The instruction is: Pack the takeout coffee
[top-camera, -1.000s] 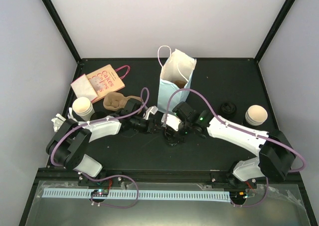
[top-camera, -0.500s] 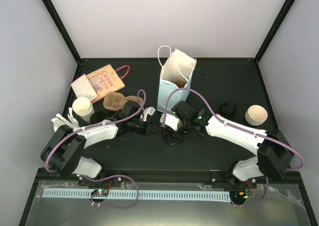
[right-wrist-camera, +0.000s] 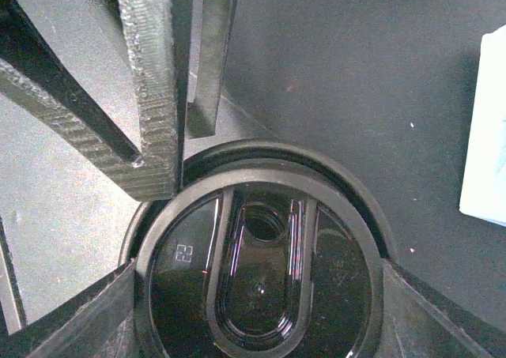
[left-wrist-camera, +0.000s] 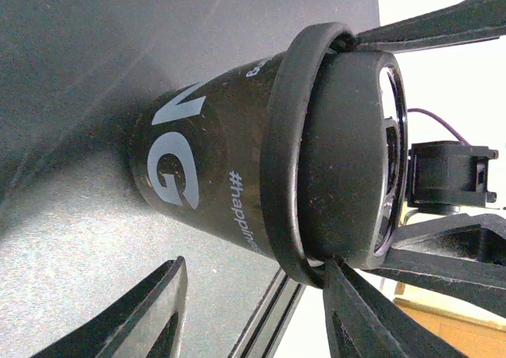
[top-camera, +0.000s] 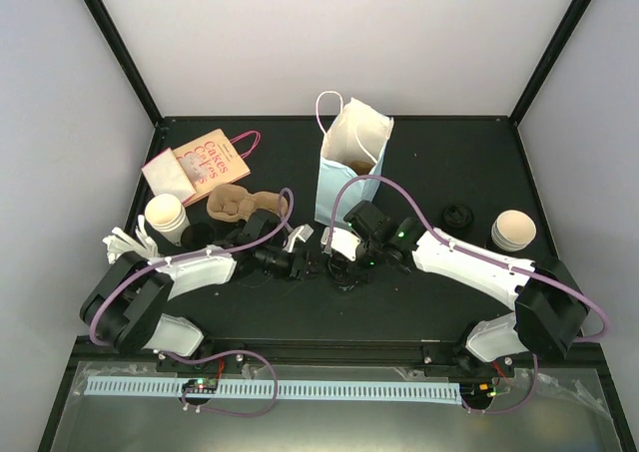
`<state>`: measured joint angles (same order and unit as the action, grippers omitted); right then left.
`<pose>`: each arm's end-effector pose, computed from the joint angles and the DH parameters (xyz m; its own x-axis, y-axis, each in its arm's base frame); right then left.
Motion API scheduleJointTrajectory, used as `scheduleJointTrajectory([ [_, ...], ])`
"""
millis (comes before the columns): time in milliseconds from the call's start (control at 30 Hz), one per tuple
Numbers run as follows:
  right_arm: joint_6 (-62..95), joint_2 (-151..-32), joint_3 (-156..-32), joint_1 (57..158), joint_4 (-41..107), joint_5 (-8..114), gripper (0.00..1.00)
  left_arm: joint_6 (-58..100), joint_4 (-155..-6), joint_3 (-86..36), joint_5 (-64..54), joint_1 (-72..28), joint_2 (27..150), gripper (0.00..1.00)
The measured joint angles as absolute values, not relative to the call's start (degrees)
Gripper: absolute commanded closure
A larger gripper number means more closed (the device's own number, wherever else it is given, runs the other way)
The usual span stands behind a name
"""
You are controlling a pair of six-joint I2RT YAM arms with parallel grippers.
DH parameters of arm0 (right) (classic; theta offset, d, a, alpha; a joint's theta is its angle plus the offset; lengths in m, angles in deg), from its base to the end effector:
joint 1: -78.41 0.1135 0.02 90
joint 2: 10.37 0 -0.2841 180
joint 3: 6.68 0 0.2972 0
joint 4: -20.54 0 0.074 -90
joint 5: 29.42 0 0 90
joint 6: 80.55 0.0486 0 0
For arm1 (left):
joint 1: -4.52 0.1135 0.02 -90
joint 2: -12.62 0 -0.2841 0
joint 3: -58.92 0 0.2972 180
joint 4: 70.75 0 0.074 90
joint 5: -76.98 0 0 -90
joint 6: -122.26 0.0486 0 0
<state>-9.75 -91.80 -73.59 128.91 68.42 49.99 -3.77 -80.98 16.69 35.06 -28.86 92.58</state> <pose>0.1978 0.2540 0.2120 -0.2651 -0.8298 -0.4911 -0.9528 0.3035 0.0014 0.2113 -0.1825 0.1323 -0.9625 0.1636 -0.2165 0.2690 0.4698 -0.8408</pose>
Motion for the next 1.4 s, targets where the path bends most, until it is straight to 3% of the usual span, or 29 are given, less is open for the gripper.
scheduleJointTrajectory([
  [900,-12.35,-90.88,-72.30,128.14,68.83,49.84,0.26,-1.43,-85.49,11.37,39.54,-30.61,100.01,0.55],
  [1400,-12.31,-90.77,-71.91,127.86,67.52,48.96,0.26,0.75,-89.55,11.51,32.37,-28.69,93.63,0.48],
])
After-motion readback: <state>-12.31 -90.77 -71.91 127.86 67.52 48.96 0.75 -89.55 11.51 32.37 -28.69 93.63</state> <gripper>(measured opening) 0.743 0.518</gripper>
